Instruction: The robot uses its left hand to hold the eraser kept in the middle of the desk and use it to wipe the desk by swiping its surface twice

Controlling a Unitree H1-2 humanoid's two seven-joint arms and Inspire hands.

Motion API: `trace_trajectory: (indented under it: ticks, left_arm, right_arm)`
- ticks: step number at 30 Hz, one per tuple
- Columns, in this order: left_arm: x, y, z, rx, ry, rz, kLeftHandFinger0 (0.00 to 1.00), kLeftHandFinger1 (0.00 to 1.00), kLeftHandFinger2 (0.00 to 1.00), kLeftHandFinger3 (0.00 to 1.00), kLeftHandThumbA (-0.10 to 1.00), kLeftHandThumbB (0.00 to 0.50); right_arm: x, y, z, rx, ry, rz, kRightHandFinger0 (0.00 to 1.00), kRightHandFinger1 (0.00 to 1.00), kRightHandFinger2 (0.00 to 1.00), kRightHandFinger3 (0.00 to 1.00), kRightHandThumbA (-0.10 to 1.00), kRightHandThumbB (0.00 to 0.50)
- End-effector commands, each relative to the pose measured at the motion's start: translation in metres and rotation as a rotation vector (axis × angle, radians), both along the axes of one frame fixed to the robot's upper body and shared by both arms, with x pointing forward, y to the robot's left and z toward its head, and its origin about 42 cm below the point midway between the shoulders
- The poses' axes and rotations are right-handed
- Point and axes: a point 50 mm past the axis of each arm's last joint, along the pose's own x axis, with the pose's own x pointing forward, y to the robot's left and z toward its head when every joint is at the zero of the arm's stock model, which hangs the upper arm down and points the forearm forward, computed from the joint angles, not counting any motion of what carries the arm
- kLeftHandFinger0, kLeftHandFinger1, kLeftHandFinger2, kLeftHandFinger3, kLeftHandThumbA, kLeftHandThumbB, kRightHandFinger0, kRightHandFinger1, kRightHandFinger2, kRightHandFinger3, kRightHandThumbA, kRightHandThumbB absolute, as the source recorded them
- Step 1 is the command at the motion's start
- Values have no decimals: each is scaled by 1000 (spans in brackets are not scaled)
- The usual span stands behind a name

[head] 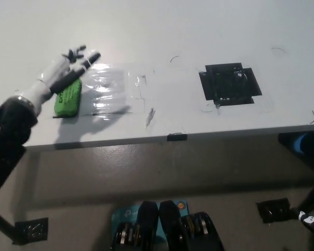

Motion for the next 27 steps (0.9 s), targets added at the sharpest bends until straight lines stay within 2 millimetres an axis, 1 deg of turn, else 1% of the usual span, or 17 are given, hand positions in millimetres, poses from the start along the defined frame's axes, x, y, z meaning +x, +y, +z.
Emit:
trace_trajectory:
  ticks: [1,2,3,4,5,6,7,9,10,14,16,18,21,23,25,27]
  left_arm:
    - [21,17,78,948,-368,6,1000,1000,1000,1000,1000,321]
    - [20,13,69,1027,-363,9,1000,1000,1000,1000,1000,328]
    - [20,13,69,1029,-363,9,1000,1000,1000,1000,1000,329]
    - [18,11,49,1163,-327,22,1000,1000,1000,1000,1000,329]
    - [18,13,45,1201,-318,27,1000,1000,1000,1000,1000,335]
    - [19,14,41,1235,-309,34,1000,1000,1000,1000,1000,338]
    - [20,14,42,1237,-312,34,1000,1000,1000,1000,1000,338]
    - [22,22,31,1321,-298,57,1000,1000,1000,1000,1000,333]
    - [23,27,29,1333,-301,63,1000,1000,1000,1000,1000,340]
    - [25,34,23,1349,-296,76,1000,1000,1000,1000,1000,350]
    - [21,33,24,1348,-318,64,1000,1000,1000,1000,1000,360]
    - [20,32,24,1350,-321,59,1000,1000,1000,1000,1000,363]
    - [22,31,24,1387,-340,62,1000,1000,1000,1000,1000,354]
    - [21,30,32,1394,-355,65,1000,1000,1000,1000,1000,354]
    - [24,28,46,1391,-383,80,1000,1000,1000,1000,1000,366]
    - [25,21,53,1371,-405,68,1000,1000,1000,1000,1000,374]
  right_arm:
    - [1,0,13,-23,-35,21,1000,1000,1000,1000,1000,0]
    - [0,0,12,-26,-32,22,1000,1000,1000,1000,1000,0]
    - [-1,0,12,-26,-32,21,1000,1000,1000,1000,1000,0]
    - [-1,0,11,-28,-28,22,1000,1000,1000,1000,1000,0]
    - [-1,0,12,-25,-29,21,1000,1000,1000,1000,1000,0]
    - [0,1,12,-22,-31,20,1000,1000,1000,1000,1000,0]
    - [0,1,12,-21,-33,18,1000,1000,1000,1000,1000,0]
    - [0,1,12,-17,-34,12,1000,1000,1000,1000,1000,0]
    - [-1,1,12,-16,-34,14,1000,1000,1000,1000,1000,0]
    - [-2,0,12,-13,-34,5,1000,1000,1000,1000,1000,0]
    - [-4,0,11,-24,-29,5,1000,1000,1000,1000,1000,0]
    - [-5,0,10,-27,-24,2,1000,1000,1000,1000,1000,0]
    - [-6,0,11,-41,-23,2,1000,1000,1000,1000,1000,0]
    - [-5,1,11,-49,-20,-3,1000,1000,1000,1000,1000,1]
    - [-6,2,11,-49,-21,3,1000,1000,1000,1000,1000,0]
    - [-8,0,12,-54,-20,-2,1000,1000,1000,1000,1000,0]
